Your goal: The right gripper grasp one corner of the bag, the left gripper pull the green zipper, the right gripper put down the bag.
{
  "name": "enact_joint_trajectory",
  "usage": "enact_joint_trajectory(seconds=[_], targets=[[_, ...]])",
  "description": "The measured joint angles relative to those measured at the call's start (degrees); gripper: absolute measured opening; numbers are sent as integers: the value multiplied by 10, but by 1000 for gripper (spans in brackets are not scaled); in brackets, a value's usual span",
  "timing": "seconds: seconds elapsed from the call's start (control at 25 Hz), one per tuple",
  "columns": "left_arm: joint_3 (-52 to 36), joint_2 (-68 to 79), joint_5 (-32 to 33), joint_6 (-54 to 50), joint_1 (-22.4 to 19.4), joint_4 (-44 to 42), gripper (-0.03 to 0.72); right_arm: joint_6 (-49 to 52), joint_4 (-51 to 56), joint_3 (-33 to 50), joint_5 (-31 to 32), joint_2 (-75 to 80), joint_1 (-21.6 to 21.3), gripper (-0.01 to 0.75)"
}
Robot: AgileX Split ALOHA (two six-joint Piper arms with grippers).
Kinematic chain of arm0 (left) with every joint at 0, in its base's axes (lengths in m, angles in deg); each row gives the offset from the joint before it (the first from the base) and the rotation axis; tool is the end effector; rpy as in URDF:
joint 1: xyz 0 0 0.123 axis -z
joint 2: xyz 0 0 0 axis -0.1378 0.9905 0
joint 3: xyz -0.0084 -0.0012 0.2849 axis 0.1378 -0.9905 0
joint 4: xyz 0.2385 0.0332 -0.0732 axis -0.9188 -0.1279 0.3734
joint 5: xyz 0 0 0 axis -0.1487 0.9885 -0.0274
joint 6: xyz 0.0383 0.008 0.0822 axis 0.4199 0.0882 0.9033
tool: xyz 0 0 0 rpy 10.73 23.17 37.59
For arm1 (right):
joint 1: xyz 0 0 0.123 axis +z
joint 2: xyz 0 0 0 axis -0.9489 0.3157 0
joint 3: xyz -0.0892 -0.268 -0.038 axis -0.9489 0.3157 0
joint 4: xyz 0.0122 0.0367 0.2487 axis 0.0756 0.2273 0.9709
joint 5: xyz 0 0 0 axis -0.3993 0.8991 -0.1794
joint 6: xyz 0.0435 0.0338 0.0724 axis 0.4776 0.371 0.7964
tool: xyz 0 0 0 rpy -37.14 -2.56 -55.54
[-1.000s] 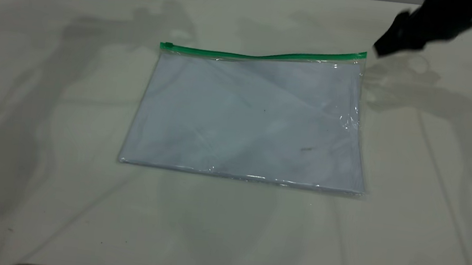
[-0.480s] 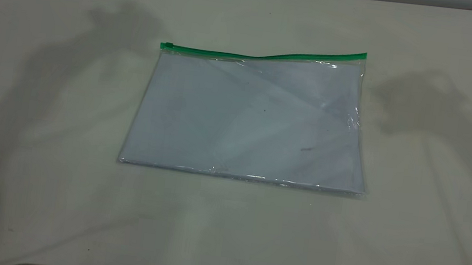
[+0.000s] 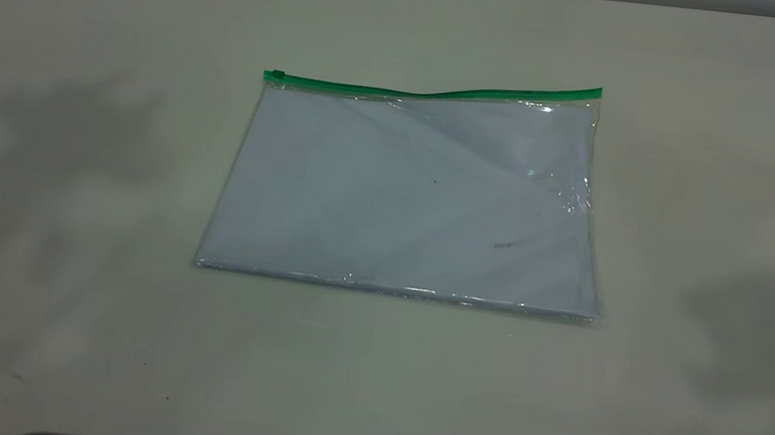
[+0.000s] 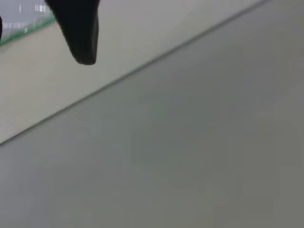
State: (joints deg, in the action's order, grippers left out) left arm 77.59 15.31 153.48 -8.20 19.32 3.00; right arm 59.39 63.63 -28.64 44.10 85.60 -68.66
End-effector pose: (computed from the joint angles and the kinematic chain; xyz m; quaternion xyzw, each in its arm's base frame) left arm 0.3173 -0.0710 0.5386 0.2286 0.8186 -0.0056 0.5269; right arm 0.2240 0.0340 0.4364 -0.1668 0.9211 0.0891 0.3402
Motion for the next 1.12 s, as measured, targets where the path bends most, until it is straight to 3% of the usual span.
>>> enact_joint_trajectory(seconds=[0.2,0.52,0.72,0.88,1.12], targets=[[-188,-118,0,-43,0,-47,454,39,-46,128,0,-98,0,453],[-529,-297,0,-86,1,-55,454,87,-110,387,-2,-268,0,454],[-698,-392,0,-103,1,-55,454,123,-120,514,-48,-351,0,454],[-814,-475,-3,-120,1,-55,454,136,-120,566,-68,-382,0,454],[-948,-596,-4,-129,1,-55,454,142,-120,569,-74,-407,23,453]])
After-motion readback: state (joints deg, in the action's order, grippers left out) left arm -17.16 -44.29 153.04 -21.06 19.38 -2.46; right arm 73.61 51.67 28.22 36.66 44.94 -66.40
